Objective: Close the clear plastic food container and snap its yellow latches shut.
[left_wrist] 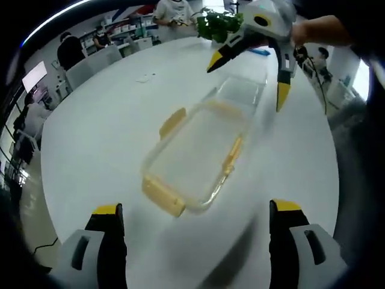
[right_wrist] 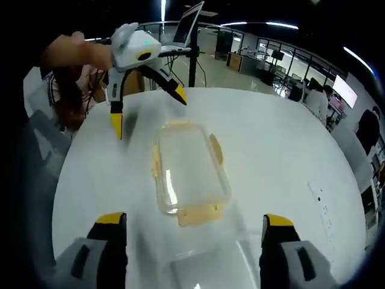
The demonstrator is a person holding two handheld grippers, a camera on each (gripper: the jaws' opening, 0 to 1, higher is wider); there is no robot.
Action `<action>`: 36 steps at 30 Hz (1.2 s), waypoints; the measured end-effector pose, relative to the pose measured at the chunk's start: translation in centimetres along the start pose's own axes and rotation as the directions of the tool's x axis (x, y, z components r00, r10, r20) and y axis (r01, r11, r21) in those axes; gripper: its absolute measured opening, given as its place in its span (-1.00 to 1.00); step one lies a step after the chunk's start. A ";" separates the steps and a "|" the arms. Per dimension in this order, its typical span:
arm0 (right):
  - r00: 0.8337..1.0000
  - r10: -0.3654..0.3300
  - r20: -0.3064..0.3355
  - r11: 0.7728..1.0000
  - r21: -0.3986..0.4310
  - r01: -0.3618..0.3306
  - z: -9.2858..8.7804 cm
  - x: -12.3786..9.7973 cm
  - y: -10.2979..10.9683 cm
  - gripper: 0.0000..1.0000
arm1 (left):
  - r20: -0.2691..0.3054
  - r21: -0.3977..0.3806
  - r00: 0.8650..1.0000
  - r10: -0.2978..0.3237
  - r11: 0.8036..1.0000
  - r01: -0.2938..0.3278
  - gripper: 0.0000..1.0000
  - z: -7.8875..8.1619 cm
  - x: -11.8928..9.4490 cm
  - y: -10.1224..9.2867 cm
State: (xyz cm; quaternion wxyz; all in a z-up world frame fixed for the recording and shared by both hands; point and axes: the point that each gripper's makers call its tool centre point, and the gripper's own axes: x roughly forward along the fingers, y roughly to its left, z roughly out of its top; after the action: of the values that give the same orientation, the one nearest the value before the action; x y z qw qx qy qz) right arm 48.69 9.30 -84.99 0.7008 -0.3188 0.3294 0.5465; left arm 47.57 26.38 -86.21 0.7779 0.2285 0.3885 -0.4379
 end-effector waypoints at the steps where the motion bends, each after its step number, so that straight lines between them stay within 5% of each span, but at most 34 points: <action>1: 1.000 -0.005 -0.011 1.000 -0.008 0.005 -0.2 0.2 -0.1 0.86 | -0.008 0.004 1.000 -0.002 1.000 0.002 0.98 0.0 0.1 0.2; 5: 1.000 -0.005 -0.030 0.999 -0.040 0.004 -0.4 0.8 -0.2 0.98 | -0.006 0.022 1.000 -0.006 1.000 0.007 0.98 0.6 0.2 0.8; 12: 0.999 0.011 -0.049 0.993 -0.119 -0.017 0.0 1.1 -0.7 0.58 | -0.038 0.104 0.999 -0.015 0.994 0.019 0.97 0.7 0.8 1.5; 15: 0.997 0.067 -0.023 0.997 -0.024 -0.068 0.6 1.4 -0.4 0.62 | -0.050 0.129 0.998 -0.023 0.991 0.029 0.87 0.5 0.8 1.6; 19: 0.997 0.051 -0.064 0.991 -0.119 -0.058 0.3 1.5 -1.0 0.48 | -0.079 0.161 0.996 -0.036 0.986 0.048 0.86 0.1 1.1 2.0; 26: 0.991 0.072 -0.109 0.982 -0.166 -0.089 -0.2 2.3 -0.9 0.32 | -0.103 0.206 0.992 -0.077 0.974 0.097 0.67 0.4 1.3 2.8; 33: 0.983 0.106 -0.153 0.978 -0.160 -0.130 -1.0 3.0 -0.8 0.15 | -0.116 0.260 0.983 -0.140 0.951 0.167 0.60 0.9 1.8 2.7; 36: 0.981 0.100 -0.168 0.978 -0.167 -0.128 -0.9 3.2 -0.9 0.01 | -0.195 0.351 0.973 -0.120 0.918 0.184 0.44 -0.1 2.0 3.5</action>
State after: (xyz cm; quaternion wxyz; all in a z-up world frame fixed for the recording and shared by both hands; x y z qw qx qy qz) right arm 50.10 10.19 -87.99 0.6086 -0.4029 0.3521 0.5859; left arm 51.11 27.24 -87.86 0.6491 0.3751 0.3810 -0.5411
